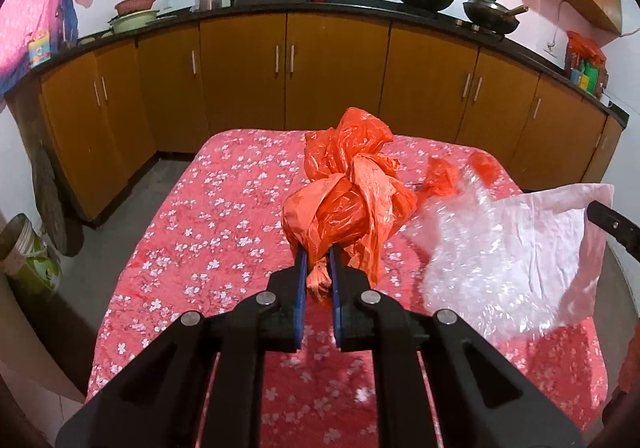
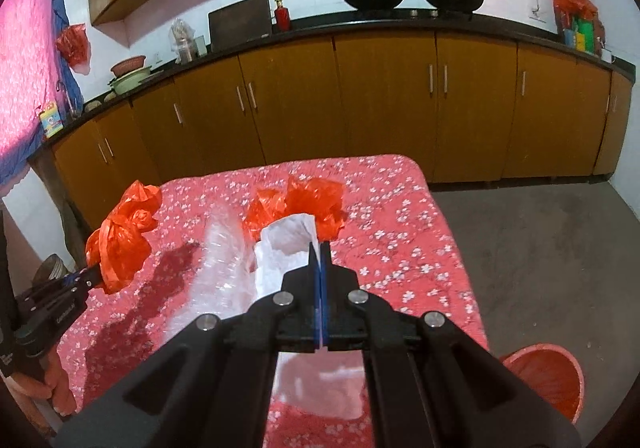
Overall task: Collect trash
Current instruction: 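Carry the tissue and red bag toward the wastebasket with both grippers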
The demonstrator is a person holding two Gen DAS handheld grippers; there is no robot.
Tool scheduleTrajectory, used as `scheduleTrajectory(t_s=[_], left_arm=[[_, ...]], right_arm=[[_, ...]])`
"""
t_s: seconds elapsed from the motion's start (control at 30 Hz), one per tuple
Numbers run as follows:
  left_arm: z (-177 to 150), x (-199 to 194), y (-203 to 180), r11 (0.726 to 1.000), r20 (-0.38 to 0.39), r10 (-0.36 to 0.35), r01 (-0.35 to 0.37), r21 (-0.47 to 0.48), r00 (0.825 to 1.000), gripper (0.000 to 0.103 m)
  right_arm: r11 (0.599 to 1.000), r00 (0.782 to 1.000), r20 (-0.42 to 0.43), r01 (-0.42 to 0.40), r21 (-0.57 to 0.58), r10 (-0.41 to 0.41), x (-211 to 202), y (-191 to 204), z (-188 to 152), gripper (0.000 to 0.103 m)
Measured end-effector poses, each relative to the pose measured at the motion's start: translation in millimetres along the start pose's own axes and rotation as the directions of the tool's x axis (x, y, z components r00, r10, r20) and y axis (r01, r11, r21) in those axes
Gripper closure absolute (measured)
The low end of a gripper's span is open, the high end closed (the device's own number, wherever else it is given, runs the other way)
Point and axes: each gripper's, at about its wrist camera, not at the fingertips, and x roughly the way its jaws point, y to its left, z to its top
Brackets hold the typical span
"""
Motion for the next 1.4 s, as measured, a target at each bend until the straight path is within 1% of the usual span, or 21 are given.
scheduleTrajectory(t_s=[0.27, 0.47, 0.6, 0.73, 0.9, 1.0, 1.17, 1.27, 1.4], left_arm=[[1, -17, -20, 0.999, 0.026, -0.032, 0.031, 0.028, 0.999, 0.093], [0, -27, -47, 0.995, 0.04, -0.079, 0.076, 0.066, 0.996, 0.093], [-4, -31, -73, 0.989, 0.041, -0.113, 0.109, 0.1, 0.993, 0.093], [-10, -31, -108, 0.978, 0.03, -0.162, 0.156, 0.137, 0.986, 0.093], [-17, -32, -152, 0.957, 0.014, -0.227, 0.22, 0.187, 0.974, 0.093], [-21, -33, -170, 0.947, 0.003, -0.257, 0.251, 0.202, 0.966, 0.093], [-26, -35, -190, 0.933, -0.014, -0.286, 0.282, 0.225, 0.958, 0.093], [-27, -34, -194, 0.929, -0.023, -0.293, 0.291, 0.228, 0.956, 0.093], [-27, -33, -195, 0.93, -0.03, -0.289, 0.289, 0.227, 0.957, 0.093]], right_arm=[[0.999, 0.999, 0.039, 0.029, 0.015, -0.03, -25, -15, 4, 0.101], [0.997, 0.995, 0.068, 0.072, 0.04, -0.074, -44, -39, -2, 0.101], [0.991, 0.99, 0.075, 0.115, 0.066, -0.119, -54, -66, -10, 0.101], [0.982, 0.982, 0.076, 0.164, 0.096, -0.171, -64, -98, -20, 0.101], [0.962, 0.971, 0.061, 0.217, 0.167, -0.23, -76, -146, -35, 0.101], [0.953, 0.966, 0.059, 0.238, 0.188, -0.253, -81, -164, -40, 0.101], [0.943, 0.959, 0.058, 0.26, 0.208, -0.277, -88, -185, -46, 0.101], [0.938, 0.956, 0.056, 0.271, 0.216, -0.289, -89, -193, -48, 0.101], [0.933, 0.951, 0.052, 0.287, 0.218, -0.305, -90, -198, -50, 0.101]])
